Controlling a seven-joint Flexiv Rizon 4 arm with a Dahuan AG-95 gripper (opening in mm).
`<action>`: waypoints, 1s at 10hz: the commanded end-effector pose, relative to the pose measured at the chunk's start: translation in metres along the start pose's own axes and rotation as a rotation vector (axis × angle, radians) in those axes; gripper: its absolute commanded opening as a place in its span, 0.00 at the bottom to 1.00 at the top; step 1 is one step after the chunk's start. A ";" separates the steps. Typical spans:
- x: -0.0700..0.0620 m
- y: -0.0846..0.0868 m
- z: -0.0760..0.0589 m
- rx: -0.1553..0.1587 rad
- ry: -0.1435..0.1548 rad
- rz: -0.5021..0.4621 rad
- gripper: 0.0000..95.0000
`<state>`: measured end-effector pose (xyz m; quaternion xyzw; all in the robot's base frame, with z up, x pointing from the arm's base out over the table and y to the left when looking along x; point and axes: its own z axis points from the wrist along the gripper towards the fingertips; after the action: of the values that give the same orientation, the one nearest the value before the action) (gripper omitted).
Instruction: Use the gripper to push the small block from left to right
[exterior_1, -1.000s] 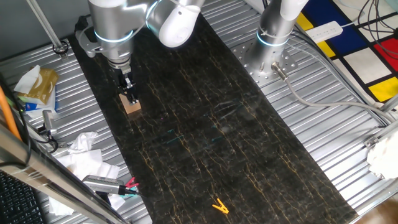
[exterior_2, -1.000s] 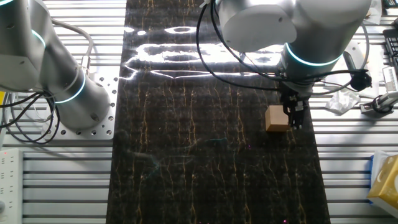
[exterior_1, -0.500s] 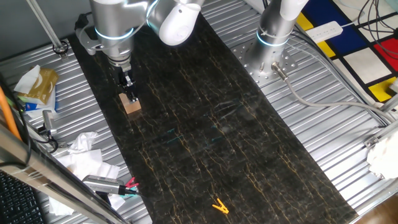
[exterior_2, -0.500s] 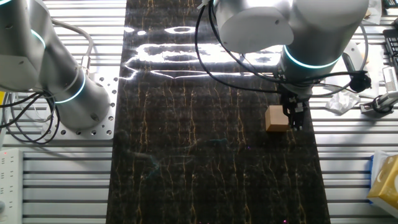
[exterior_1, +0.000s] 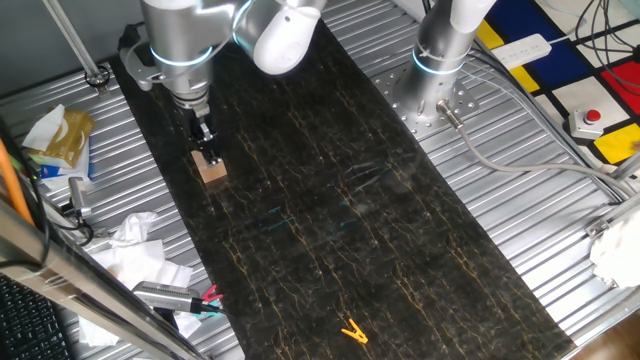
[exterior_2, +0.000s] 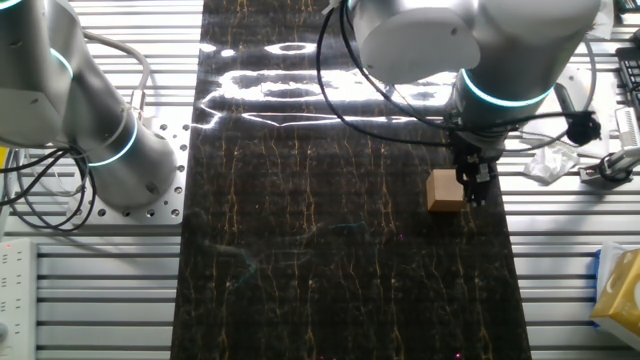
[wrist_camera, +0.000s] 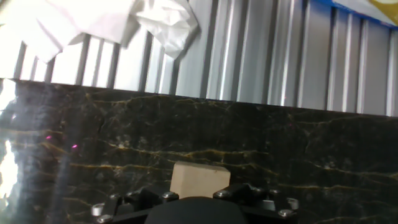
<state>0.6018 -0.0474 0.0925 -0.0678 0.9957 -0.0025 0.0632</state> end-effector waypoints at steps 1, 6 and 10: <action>0.001 -0.001 -0.001 0.009 0.003 0.004 0.80; 0.001 -0.001 -0.001 0.012 0.002 -0.017 0.60; 0.001 -0.001 -0.001 0.038 0.006 -0.036 0.60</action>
<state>0.6010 -0.0473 0.0933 -0.0807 0.9947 -0.0221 0.0599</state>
